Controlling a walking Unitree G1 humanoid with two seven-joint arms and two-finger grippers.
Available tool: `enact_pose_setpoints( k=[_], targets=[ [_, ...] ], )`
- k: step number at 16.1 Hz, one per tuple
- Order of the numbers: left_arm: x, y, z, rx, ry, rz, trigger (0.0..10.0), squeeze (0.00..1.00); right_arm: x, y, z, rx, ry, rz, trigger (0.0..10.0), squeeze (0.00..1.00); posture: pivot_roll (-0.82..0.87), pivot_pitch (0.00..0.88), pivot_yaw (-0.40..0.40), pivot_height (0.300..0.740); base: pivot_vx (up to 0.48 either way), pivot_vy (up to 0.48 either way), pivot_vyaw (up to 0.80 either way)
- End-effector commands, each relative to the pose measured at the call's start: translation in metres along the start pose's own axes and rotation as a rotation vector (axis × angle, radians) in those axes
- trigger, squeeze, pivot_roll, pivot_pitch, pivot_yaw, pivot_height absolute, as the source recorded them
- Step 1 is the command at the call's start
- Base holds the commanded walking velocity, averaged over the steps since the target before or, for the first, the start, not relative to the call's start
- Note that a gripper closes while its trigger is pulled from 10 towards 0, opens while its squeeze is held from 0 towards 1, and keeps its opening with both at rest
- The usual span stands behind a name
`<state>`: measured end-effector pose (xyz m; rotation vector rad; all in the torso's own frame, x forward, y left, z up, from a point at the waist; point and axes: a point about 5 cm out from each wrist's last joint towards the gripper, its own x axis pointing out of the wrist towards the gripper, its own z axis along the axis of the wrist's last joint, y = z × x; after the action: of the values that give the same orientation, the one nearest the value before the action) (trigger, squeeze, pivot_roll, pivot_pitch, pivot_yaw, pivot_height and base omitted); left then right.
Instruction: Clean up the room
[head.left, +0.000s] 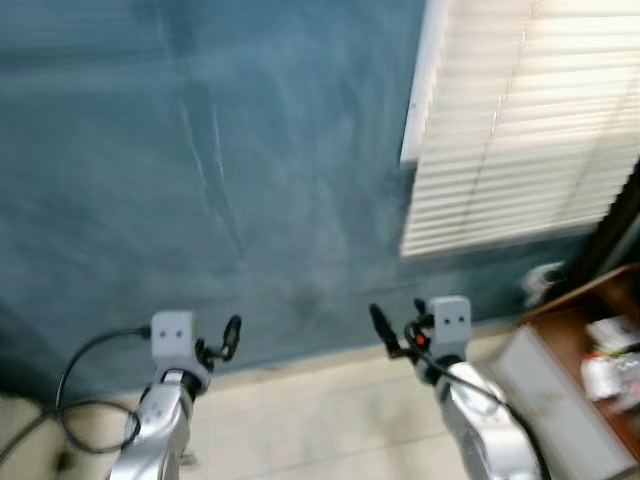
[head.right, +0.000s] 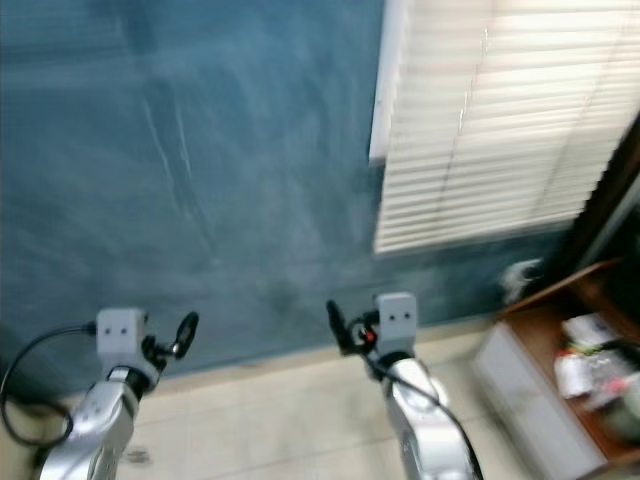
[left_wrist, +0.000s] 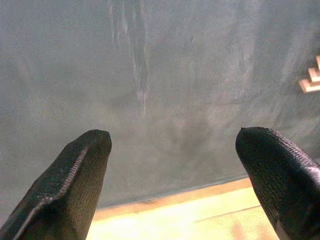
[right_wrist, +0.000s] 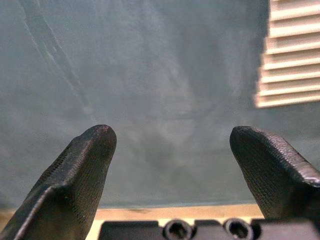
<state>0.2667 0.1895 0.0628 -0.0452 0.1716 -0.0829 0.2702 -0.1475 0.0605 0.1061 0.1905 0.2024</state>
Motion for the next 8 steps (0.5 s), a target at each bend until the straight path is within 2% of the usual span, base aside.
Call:
enact_pose_setpoints(
  k=[1, 5, 6, 8],
  targets=[
    [-0.002, 0.002, -0.008, 0.025, 0.029, -0.014, 10.0, 0.0, -0.01, -0.023, -0.009, 0.014, 0.033, -0.1, 10.0, 0.0, -0.1, 0.0, 0.066, 0.74, 0.0, 0.0, 0.0],
    [-0.01, 0.007, -0.008, 0.031, 0.018, -0.001, 10.0, 0.0, -0.013, -0.026, -0.013, 0.027, 0.024, -0.109, 10.0, 0.0, -0.1, 0.0, 0.061, 0.74, 0.0, 0.0, 0.0],
    [-0.017, 0.009, -0.008, 0.038, 0.005, 0.016, 10.0, 0.0, -0.016, -0.024, -0.012, 0.014, 0.019, -0.08, 10.0, 0.0, -0.1, 0.0, 0.056, 0.74, 0.0, -0.48, 0.62],
    [-0.023, 0.009, -0.018, 0.018, 0.034, 0.032, 10.0, 0.0, -0.017, -0.024, -0.013, -0.011, 0.036, -0.064, 10.0, 0.0, -0.1, 0.0, 0.044, 0.74, 0.0, -0.48, 0.6]
  ],
)
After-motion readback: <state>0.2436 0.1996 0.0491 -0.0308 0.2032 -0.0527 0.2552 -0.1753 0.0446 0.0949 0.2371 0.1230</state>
